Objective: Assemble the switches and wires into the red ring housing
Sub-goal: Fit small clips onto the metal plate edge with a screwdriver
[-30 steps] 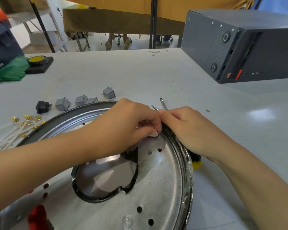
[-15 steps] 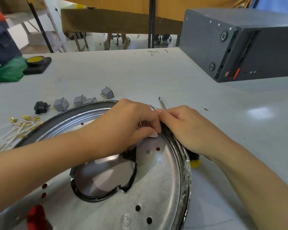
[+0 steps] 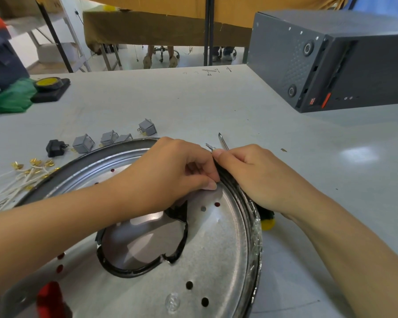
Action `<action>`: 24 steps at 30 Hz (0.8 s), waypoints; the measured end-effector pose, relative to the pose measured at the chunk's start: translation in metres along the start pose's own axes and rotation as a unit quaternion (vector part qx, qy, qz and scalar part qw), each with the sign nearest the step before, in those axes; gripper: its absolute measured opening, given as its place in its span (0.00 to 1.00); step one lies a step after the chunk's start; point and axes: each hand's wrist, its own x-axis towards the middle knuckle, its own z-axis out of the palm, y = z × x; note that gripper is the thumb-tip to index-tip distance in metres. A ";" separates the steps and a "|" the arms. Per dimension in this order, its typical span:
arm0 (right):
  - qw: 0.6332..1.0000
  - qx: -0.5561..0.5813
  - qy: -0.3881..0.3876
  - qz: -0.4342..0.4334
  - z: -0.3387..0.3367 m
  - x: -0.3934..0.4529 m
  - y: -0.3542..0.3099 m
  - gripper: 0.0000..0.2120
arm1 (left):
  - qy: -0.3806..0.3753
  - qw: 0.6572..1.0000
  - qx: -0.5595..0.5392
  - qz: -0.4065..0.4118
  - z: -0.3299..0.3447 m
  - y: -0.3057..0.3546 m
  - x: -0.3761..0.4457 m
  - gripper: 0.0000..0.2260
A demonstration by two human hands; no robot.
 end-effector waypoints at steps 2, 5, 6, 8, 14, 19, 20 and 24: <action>1.000 -0.001 0.000 0.002 0.000 0.000 0.000 0.26 | -0.007 1.000 -0.008 -0.007 -0.001 -0.001 0.000 0.03; 1.000 0.000 0.002 0.000 0.000 0.000 0.000 0.27 | -0.010 1.000 -0.007 -0.008 -0.001 -0.001 0.000 0.02; 1.000 -0.001 0.002 -0.001 0.000 0.000 0.000 0.27 | -0.011 1.000 -0.003 -0.006 -0.001 -0.001 0.000 0.02; 1.000 -0.004 0.002 0.000 0.000 0.000 0.000 0.27 | -0.010 1.000 0.007 -0.004 0.000 0.000 0.000 0.02; 1.000 0.008 0.005 0.002 0.000 0.000 0.000 0.25 | -0.012 1.000 0.014 -0.015 0.001 0.002 0.002 0.03; 1.000 0.015 0.005 0.004 0.000 0.001 0.001 0.24 | -0.032 0.998 -0.033 -0.040 -0.002 0.001 0.003 0.04; 1.000 0.017 0.004 0.005 0.000 0.001 0.001 0.24 | -0.038 0.997 -0.041 -0.044 -0.003 0.000 0.003 0.04; 1.000 0.022 0.001 0.005 -0.001 0.000 0.001 0.24 | -0.049 0.996 -0.052 -0.051 -0.005 -0.002 0.003 0.05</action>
